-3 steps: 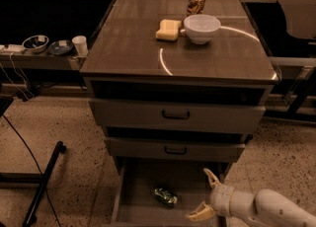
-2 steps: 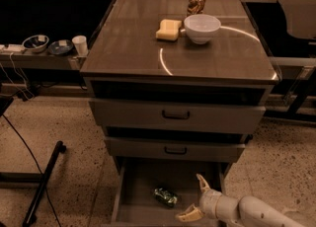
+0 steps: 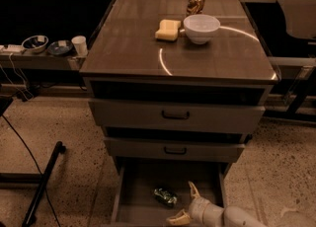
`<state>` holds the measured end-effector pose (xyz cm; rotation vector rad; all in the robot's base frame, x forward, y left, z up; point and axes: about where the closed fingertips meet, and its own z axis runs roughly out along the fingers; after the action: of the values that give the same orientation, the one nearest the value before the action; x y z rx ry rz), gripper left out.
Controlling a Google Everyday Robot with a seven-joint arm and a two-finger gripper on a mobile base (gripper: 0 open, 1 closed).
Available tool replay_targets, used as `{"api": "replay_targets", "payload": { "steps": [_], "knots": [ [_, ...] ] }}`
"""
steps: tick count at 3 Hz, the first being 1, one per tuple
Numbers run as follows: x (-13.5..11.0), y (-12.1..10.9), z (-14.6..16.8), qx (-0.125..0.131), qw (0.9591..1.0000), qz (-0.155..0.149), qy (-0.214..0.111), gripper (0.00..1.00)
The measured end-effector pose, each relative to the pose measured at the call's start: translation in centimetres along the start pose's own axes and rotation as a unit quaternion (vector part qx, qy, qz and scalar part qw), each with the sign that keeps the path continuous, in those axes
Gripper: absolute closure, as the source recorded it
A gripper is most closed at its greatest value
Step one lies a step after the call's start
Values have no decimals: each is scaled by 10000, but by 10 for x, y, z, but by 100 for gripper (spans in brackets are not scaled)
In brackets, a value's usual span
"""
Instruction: Pick green can from bottom drawer and place on counter
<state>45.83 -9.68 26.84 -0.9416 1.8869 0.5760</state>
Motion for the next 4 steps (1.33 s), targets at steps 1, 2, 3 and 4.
{"api": "replay_targets", "payload": {
  "steps": [1, 2, 3, 4],
  "knots": [
    [15, -5, 23, 14, 9999, 26, 124, 0],
    [39, -13, 56, 80, 9991, -154, 376, 0],
    [63, -19, 84, 89, 9976, -301, 615, 0],
    [78, -22, 105, 38, 9967, -332, 746, 0]
  ]
}}
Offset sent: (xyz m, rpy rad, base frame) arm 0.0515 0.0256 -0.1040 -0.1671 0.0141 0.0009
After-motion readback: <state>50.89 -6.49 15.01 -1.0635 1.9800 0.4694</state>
